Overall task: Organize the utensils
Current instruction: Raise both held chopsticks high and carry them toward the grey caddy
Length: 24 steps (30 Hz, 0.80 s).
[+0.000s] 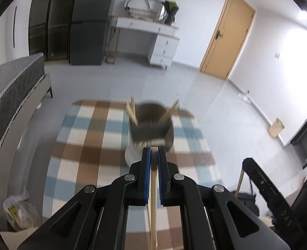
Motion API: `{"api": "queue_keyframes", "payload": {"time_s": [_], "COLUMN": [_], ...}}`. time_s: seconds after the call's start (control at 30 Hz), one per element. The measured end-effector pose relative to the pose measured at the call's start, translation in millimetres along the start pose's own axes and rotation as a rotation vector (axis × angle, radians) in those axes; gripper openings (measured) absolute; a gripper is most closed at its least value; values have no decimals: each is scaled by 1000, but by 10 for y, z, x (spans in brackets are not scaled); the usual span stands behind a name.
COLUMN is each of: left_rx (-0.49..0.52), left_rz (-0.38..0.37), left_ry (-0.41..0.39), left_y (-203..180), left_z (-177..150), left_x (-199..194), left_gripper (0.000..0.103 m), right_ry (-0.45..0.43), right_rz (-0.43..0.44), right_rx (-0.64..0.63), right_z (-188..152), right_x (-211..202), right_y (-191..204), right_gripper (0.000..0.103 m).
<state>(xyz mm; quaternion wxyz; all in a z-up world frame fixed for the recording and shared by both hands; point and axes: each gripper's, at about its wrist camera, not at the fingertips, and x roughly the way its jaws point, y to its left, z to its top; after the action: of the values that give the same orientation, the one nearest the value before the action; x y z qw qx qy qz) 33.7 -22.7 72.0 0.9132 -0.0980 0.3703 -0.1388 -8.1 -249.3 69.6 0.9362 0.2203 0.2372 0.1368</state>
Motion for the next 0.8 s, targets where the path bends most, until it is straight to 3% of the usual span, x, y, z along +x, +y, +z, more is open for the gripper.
{"api": "queue_keyframes", "payload": {"time_s": [0.23,0.47,0.63,0.8], "left_rx": [-21,-44,-43,-46], "left_rz": [-26,-14,-14,-20], "left_ry": [-150,-310,-392,-444], "left_y": [53,202,304,395], "left_z": [534,1046,1215,1264], "left_x": [-117,40,293,555], "left_gripper": [2,2,2,2], "right_ry": [-102,-212,-290,-334], "right_rz": [33,50,44,6], "right_rx": [-95,-193,-230,-177], "right_z": [564,1062,1245,1289], "right_x": [215,613,1036,1427], "right_y": [304,557,674,543], "right_gripper": [5,5,5,5]}}
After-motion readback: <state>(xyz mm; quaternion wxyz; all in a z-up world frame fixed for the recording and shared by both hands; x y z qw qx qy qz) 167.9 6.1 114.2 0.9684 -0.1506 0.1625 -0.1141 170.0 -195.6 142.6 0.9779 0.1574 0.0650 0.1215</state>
